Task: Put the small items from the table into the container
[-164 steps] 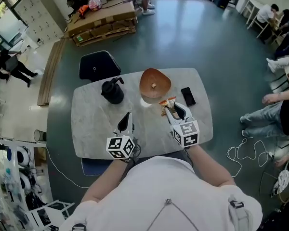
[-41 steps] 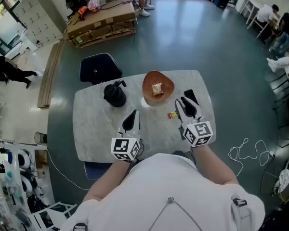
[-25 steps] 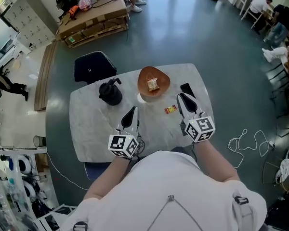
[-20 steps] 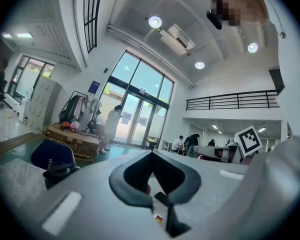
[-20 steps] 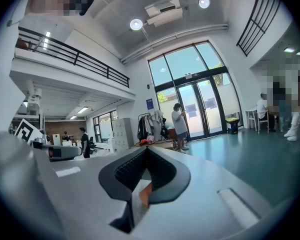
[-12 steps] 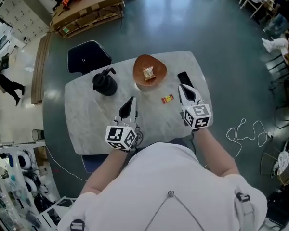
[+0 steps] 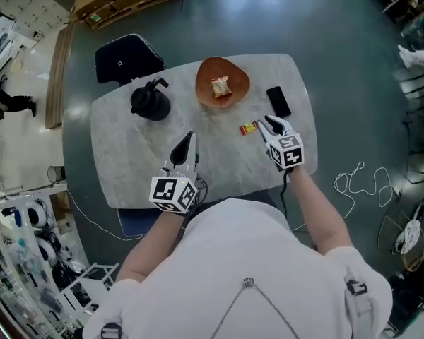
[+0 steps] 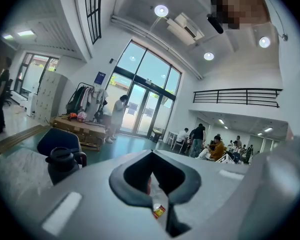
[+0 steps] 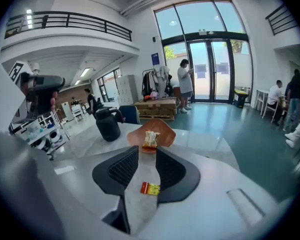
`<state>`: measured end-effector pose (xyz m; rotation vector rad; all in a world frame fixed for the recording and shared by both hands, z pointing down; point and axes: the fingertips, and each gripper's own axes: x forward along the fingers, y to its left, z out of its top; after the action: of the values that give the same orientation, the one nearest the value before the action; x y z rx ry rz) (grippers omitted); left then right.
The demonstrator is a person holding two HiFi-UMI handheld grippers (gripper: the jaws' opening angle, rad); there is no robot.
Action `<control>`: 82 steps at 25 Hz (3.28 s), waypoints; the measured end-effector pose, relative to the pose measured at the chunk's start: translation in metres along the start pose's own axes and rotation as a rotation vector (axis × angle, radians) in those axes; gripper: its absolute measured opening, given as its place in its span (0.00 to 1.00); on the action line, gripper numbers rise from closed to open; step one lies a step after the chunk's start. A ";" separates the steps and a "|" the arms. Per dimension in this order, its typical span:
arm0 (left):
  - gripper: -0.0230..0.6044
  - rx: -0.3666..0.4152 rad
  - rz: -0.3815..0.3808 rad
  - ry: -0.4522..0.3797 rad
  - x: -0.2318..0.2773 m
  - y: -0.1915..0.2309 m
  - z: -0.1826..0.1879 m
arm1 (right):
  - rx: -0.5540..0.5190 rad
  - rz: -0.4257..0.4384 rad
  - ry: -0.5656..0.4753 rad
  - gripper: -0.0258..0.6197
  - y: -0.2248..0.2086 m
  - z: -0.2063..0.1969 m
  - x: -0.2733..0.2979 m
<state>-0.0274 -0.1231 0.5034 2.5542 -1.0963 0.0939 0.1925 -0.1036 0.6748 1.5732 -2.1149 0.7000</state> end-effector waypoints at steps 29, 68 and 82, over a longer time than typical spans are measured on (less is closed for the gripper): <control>0.04 -0.114 0.334 0.133 -0.034 0.062 -0.078 | -0.316 0.254 0.532 0.08 -0.050 -0.167 0.154; 0.04 0.030 0.087 -0.146 -0.025 0.020 0.054 | -0.038 -0.056 -0.429 0.08 0.059 0.171 -0.135; 0.04 0.022 0.080 -0.153 -0.022 0.022 0.057 | -0.034 -0.094 -0.437 0.08 0.055 0.171 -0.140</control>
<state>-0.0631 -0.1414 0.4526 2.5719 -1.2608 -0.0712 0.1741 -0.0901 0.4480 1.9304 -2.3118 0.3040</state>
